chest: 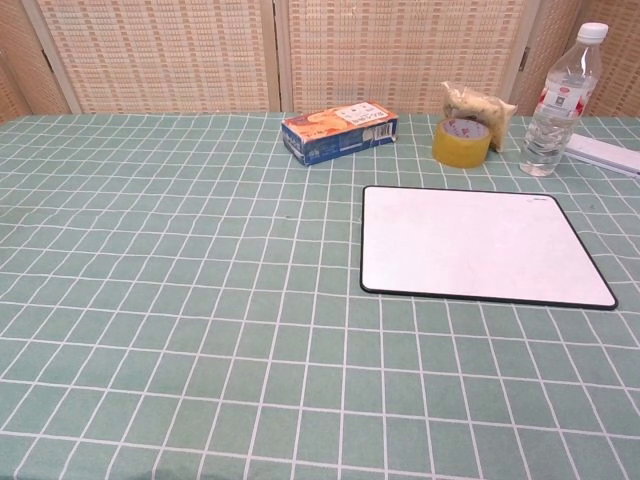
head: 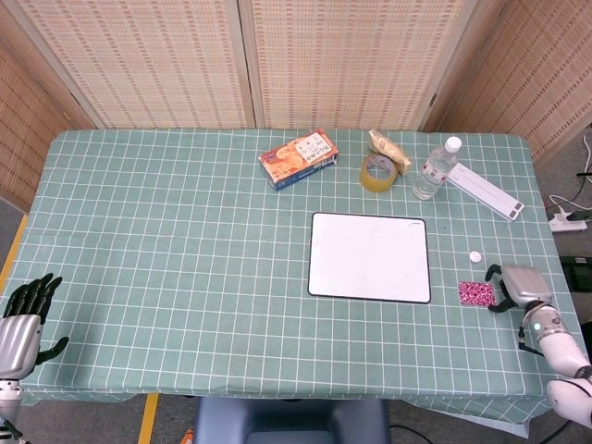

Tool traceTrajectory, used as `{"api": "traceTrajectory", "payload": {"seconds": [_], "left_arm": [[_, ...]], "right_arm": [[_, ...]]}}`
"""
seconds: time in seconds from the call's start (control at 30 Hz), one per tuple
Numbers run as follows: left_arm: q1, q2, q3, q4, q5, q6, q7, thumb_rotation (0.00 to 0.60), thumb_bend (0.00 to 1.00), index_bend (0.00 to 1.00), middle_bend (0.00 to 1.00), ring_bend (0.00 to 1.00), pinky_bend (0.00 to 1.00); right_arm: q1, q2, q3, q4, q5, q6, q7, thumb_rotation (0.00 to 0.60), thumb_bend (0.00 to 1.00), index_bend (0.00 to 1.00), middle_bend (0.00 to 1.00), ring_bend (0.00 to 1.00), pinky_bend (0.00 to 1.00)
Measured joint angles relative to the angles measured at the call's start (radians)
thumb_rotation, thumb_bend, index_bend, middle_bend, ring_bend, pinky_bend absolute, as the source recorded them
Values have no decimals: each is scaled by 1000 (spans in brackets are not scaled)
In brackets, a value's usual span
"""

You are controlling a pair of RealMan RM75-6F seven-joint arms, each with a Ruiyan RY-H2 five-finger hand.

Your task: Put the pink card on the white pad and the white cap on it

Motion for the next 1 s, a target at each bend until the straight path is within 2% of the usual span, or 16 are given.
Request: {"api": "traceTrajectory", "payload": {"seconds": [0.4, 0.63, 1.0], "left_arm": [[0, 1, -1, 1, 0, -3, -10, 600, 169, 0, 0, 0, 0], [-1, 3, 0, 1, 3, -7, -21, 600, 169, 0, 0, 0, 0], [-3, 5, 3, 6, 10, -12, -38, 600, 169, 0, 0, 0, 0]], "right_arm": [[12, -5, 2, 3, 16, -32, -17, 600, 0, 411, 844, 696, 600], [18, -6, 5, 4, 22, -42, -20, 600, 0, 488, 857, 710, 600], [12, 7, 12, -12, 32, -36, -12, 600, 0, 516, 863, 714, 600]]}}
